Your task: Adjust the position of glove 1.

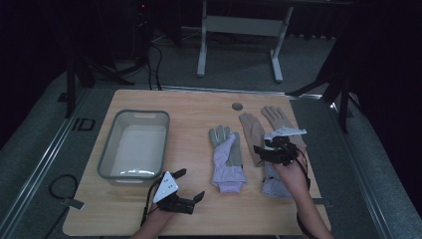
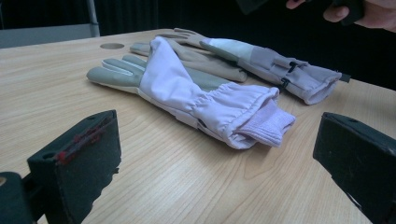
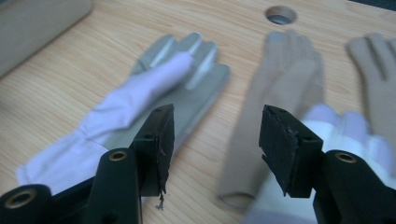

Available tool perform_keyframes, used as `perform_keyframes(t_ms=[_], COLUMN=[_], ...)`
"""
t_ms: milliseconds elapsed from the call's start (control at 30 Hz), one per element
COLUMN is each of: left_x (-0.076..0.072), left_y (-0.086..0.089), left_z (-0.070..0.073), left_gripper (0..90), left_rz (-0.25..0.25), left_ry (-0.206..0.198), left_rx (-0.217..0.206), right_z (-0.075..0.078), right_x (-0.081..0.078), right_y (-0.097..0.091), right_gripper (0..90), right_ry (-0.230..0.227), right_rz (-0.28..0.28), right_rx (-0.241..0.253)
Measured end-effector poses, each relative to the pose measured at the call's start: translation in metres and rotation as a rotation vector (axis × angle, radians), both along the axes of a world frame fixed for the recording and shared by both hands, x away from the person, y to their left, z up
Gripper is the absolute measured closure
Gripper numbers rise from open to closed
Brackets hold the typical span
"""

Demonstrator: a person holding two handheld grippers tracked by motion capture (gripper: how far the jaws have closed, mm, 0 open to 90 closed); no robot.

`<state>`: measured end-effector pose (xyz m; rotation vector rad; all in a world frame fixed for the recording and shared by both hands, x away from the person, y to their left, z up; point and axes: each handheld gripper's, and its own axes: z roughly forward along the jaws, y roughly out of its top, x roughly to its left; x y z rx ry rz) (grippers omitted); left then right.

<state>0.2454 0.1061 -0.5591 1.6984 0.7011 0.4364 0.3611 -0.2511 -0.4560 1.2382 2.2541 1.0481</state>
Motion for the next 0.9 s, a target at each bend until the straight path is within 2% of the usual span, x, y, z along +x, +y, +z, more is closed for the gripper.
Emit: perform_keyframes(t_ms=[133,200,333,367,400,500,667,833,867,900], left_x=[0.0,0.0,0.0,0.0,0.0,0.0,0.0,0.0,0.0,0.0], left_y=[0.0,0.0,0.0,0.0,0.0,0.0,0.0,0.0,0.0,0.0], left_z=[0.0,0.0,0.0,0.0,0.0,0.0,0.0,0.0,0.0,0.0], left_gripper=[1.1,1.1,1.1,1.1,1.1,1.1,1.1,1.1,1.1,1.1], left_rz=[0.001,0.001,0.002,0.002,0.003,0.003,0.003,0.003,0.002,0.002], left_ry=[0.003,0.003,0.004,0.004,0.004,0.004,0.005,0.004,0.004,0.004], left_rx=[-0.005,-0.005,-0.005,-0.005,-0.006,-0.003,-0.003,-0.003,-0.003,-0.003], right_z=[-0.001,-0.002,-0.006,-0.006,-0.01,-0.018,-0.034,-0.045,-0.05,-0.053], right_x=[-0.005,-0.007,-0.01,-0.01,-0.012,-0.014,-0.018,-0.019,-0.018,-0.017], right_y=[-0.018,-0.027,-0.047,-0.047,-0.057,-0.07,-0.08,-0.08,-0.08,-0.08], right_gripper=[47.0,47.4,47.1,47.1,48.8,48.9,48.6,47.4,47.5,47.0], right_ry=[-0.001,-0.012,-0.001,-0.001,-0.001,0.022,0.048,0.07,0.072,0.08], right_rz=[-0.01,-0.026,-0.047,-0.047,-0.067,-0.079,-0.089,-0.075,-0.08,-0.075], right_rx=[0.011,-0.001,-0.011,-0.011,-0.025,-0.03,-0.032,-0.03,-0.06,-0.064])
